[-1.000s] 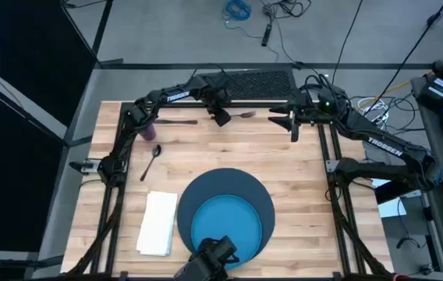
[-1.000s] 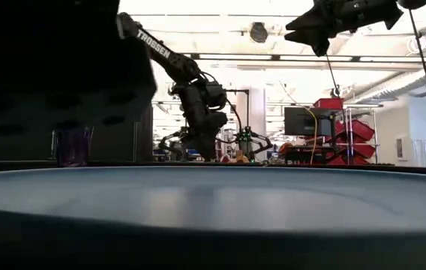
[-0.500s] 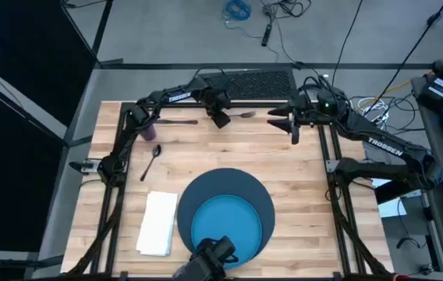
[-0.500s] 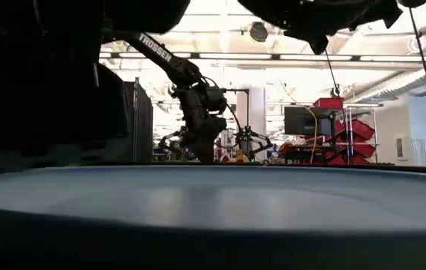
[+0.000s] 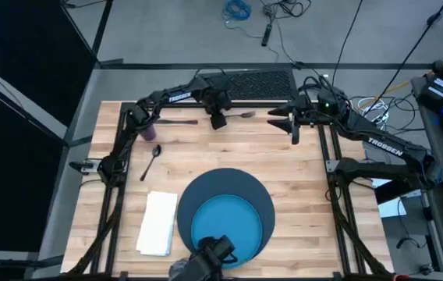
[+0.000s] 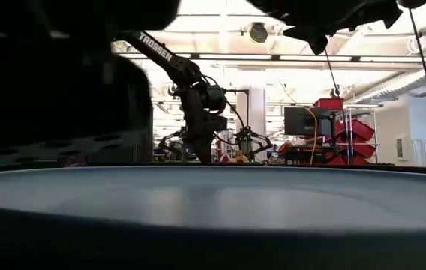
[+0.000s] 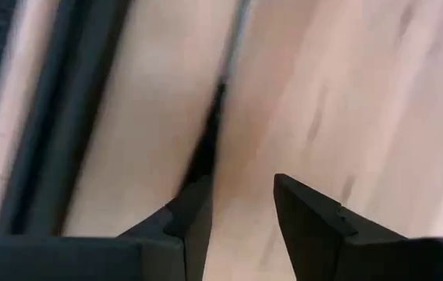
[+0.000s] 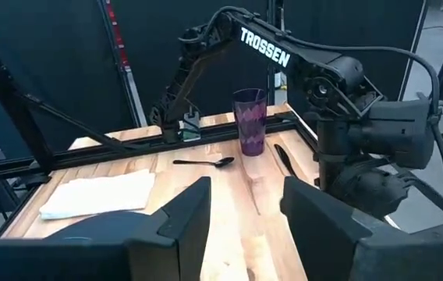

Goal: Set table place
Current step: Put the fork on the white table napkin

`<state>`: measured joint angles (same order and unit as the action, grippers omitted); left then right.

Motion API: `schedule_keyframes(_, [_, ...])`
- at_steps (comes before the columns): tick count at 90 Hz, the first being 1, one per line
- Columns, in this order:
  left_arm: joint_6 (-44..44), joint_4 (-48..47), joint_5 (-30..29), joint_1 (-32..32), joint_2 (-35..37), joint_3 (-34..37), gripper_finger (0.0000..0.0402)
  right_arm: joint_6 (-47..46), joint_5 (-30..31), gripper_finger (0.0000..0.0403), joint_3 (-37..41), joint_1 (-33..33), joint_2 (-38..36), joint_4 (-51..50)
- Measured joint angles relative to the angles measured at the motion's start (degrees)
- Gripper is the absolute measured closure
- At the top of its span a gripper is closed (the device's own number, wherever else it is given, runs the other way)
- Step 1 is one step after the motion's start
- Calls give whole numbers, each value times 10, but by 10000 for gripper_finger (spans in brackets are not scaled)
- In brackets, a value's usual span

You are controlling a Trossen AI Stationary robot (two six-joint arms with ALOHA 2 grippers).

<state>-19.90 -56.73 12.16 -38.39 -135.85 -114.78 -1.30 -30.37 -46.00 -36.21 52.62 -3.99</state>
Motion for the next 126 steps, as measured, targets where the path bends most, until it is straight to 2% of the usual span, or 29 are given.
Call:
schedule_keyframes(35, [-21,-18,-30,-6,-8,-1,279,0,0,255,0,2,0,18])
schedule_keyframes(50, [-34,-6,-63,-6,-8,-1,279,1,0,255,0,6,0,25])
schedule_keyframes(65, [-14,-26,-65,-8,-9,-19,279,4,-1,255,0,7,0,25])
schedule_keyframes(75, [-2,-74,-65,-9,-9,-19,279,4,-1,255,0,7,0,25])
schedule_keyframes(83, [-30,-95,-76,-6,-9,-19,279,5,-1,255,0,7,0,25])
schedule_keyframes(104, [-156,-45,-145,21,-4,-36,279,3,-1,255,0,7,0,25])
schedule_keyframes(126, [-228,-2,-135,27,-4,-52,296,4,-1,255,0,7,0,24])
